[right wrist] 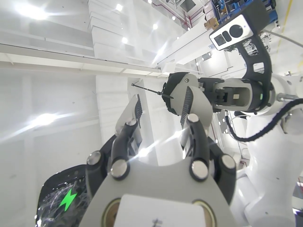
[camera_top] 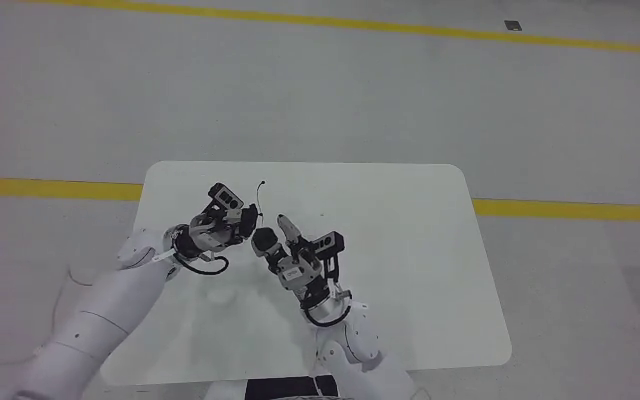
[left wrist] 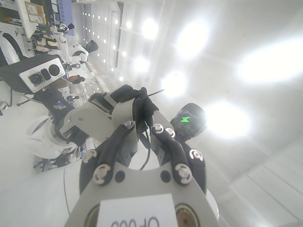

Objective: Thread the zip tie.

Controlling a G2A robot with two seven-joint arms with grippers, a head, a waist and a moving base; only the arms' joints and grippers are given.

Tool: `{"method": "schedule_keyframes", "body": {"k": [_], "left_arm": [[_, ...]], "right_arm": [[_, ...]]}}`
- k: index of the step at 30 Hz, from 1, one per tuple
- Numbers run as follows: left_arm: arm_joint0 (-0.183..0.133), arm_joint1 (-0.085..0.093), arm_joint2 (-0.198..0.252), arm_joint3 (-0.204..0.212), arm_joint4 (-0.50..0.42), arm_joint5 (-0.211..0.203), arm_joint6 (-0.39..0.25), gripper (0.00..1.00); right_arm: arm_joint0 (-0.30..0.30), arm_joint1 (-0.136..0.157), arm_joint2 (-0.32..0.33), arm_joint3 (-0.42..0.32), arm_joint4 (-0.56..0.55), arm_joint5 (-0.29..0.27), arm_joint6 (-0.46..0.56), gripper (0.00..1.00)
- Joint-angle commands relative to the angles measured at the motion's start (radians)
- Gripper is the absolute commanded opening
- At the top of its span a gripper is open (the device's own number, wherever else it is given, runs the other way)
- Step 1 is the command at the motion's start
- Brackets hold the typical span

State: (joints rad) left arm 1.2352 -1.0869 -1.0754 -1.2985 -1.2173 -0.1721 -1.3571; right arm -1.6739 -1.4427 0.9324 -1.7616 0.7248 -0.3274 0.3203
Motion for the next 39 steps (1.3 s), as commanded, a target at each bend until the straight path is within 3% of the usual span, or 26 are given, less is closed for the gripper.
{"method": "schedule_keyframes", "body": {"k": [1,28,39], "left_arm": [[0.0,0.0,0.0,0.0,0.0,0.0,0.0,0.0],[0.0,0.0,0.0,0.0,0.0,0.0,0.0,0.0],[0.0,0.0,0.0,0.0,0.0,0.0,0.0,0.0]], "right_arm": [[0.005,-0.001,-0.002,0.003,0.0,-0.001,-0.004,0.35],[0.035,-0.007,-0.018,0.031,0.018,-0.013,-0.028,0.18],[0.044,-0.01,-0.022,0.043,0.029,-0.011,-0.025,0.18]]}}
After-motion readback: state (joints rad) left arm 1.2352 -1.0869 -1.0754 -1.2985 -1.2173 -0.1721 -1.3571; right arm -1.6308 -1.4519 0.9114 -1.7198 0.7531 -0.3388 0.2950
